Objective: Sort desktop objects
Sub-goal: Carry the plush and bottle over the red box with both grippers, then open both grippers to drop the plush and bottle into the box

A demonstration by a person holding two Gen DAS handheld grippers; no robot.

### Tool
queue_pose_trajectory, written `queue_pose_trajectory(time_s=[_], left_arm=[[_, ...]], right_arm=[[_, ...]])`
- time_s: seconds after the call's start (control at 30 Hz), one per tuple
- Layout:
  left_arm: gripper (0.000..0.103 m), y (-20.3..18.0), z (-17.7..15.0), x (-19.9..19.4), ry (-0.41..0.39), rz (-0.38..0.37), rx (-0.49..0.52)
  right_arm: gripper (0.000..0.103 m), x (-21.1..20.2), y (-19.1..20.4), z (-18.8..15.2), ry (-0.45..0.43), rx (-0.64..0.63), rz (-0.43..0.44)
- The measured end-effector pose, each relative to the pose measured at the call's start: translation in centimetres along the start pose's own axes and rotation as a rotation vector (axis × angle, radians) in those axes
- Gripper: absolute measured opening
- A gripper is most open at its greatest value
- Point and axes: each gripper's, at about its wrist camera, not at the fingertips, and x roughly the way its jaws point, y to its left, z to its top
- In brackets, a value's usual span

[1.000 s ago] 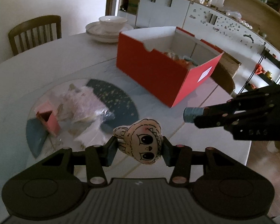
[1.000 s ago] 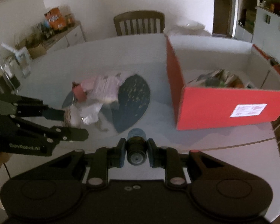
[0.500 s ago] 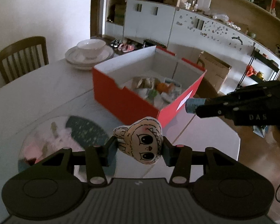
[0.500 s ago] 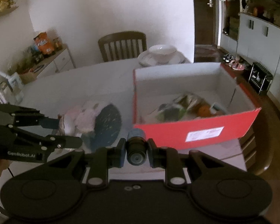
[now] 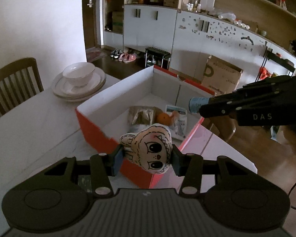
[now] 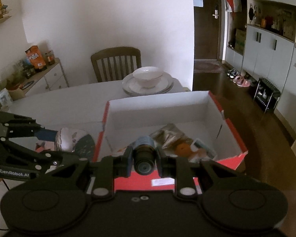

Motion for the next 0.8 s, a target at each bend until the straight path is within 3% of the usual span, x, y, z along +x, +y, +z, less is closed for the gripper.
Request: queue_pose_trajectory(time_s=[0.6, 0.8], left_arm=[[0.048, 1.5, 6.2, 11.4, 0.164, 0.075, 0.001], [0.048, 2.0, 7.2, 14.8, 0.220, 0.131, 0.051]], right_arm=[[0.023, 6.1, -6.3, 1.3, 0.096, 0.000, -0.003], [0.023, 8.2, -7.1, 1.2, 0.147, -0.007, -0.001]])
